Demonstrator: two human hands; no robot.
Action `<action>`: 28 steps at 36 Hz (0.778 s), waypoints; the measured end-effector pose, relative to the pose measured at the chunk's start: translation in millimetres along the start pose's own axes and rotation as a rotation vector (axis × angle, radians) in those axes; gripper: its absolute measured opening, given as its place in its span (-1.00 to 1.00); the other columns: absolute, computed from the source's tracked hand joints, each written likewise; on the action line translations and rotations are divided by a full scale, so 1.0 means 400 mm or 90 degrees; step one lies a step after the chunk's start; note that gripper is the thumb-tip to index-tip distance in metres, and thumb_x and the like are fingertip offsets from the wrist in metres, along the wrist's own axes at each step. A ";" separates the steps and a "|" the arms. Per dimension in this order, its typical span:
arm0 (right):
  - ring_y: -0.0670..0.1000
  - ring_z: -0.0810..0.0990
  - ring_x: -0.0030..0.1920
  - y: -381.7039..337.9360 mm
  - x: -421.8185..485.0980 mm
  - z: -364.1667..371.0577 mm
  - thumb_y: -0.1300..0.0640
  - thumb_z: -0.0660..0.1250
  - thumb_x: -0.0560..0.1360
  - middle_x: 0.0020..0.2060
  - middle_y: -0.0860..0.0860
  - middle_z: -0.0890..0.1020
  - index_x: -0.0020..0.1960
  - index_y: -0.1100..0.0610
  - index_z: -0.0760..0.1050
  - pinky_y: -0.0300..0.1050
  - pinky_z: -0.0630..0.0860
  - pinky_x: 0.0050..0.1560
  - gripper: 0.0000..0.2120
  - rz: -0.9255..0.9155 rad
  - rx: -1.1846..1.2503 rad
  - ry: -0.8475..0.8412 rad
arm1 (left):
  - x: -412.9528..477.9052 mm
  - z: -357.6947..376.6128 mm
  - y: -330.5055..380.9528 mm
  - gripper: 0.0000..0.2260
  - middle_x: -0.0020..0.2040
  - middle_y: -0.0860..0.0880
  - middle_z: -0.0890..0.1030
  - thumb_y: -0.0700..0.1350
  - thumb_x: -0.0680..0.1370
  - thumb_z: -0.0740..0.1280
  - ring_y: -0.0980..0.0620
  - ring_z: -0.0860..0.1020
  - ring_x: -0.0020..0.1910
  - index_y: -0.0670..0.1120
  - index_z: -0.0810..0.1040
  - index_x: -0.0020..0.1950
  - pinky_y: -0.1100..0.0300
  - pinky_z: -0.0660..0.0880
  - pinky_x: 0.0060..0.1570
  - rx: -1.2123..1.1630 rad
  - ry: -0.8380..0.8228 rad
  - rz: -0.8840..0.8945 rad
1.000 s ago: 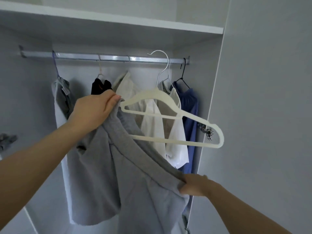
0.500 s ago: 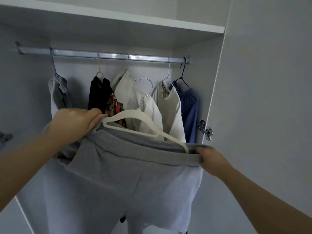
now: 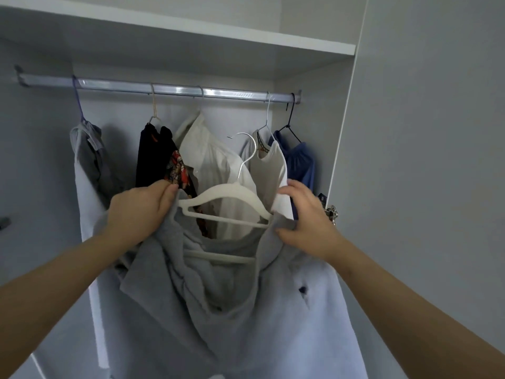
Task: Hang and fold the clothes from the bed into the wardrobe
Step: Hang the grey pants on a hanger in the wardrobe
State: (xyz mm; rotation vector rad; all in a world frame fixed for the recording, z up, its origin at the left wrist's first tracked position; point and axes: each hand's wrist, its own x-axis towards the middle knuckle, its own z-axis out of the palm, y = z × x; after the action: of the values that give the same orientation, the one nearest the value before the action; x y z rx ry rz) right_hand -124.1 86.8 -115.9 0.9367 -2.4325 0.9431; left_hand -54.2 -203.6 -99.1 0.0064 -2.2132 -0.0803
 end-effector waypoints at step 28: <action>-0.28 0.39 -0.50 0.021 -0.057 0.036 -0.07 0.43 0.41 -0.60 -0.25 0.42 -0.45 -0.02 0.38 -0.43 0.29 -0.43 -0.65 0.132 0.106 -0.138 | -0.023 0.025 0.005 -0.72 -0.21 0.02 0.59 0.15 0.58 0.08 0.05 0.52 -0.20 0.15 0.55 -0.13 0.17 0.42 -0.14 -0.326 -0.449 -0.096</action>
State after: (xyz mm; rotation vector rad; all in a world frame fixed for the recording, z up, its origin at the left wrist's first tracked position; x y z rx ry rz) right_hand -115.1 91.4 -142.2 0.8941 -2.7085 1.1867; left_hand -56.5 -200.6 -112.2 -0.1607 -2.8201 -0.8420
